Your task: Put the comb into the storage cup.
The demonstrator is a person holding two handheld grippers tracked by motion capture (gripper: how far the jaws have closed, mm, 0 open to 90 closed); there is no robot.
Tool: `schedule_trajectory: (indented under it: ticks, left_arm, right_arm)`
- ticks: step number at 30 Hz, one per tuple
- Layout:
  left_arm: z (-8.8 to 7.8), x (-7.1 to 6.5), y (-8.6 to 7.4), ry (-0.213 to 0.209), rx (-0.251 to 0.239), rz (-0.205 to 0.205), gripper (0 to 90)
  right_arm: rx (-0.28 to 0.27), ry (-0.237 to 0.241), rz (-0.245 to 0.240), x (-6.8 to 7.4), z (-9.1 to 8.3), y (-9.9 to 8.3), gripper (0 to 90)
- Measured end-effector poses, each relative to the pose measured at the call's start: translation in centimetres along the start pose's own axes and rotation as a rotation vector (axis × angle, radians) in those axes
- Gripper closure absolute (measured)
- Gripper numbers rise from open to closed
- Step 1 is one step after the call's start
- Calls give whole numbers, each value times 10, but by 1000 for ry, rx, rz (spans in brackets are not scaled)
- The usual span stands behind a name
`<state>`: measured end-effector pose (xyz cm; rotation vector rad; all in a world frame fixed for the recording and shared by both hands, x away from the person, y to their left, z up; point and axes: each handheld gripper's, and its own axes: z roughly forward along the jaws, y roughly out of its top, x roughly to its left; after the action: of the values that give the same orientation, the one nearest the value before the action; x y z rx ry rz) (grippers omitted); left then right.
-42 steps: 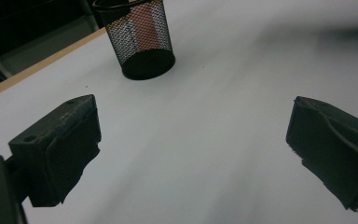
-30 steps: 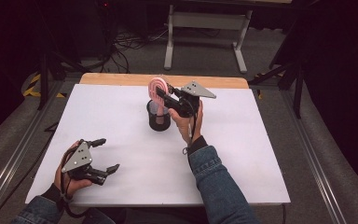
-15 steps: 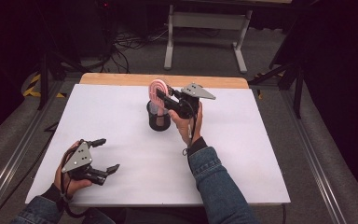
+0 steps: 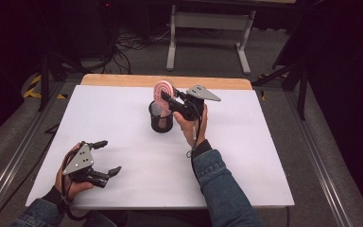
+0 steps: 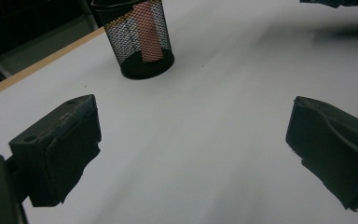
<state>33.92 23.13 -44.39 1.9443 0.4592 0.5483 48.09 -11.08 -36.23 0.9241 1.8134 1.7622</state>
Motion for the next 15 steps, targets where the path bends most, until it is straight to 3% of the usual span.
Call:
schedule_trajectory:
  ticks: [15]
  left_arm:
    - [2, -1, 0, -4, 3, -8, 42]
  right_arm:
    - [44, -39, 5, -13, -9, -10, 566]
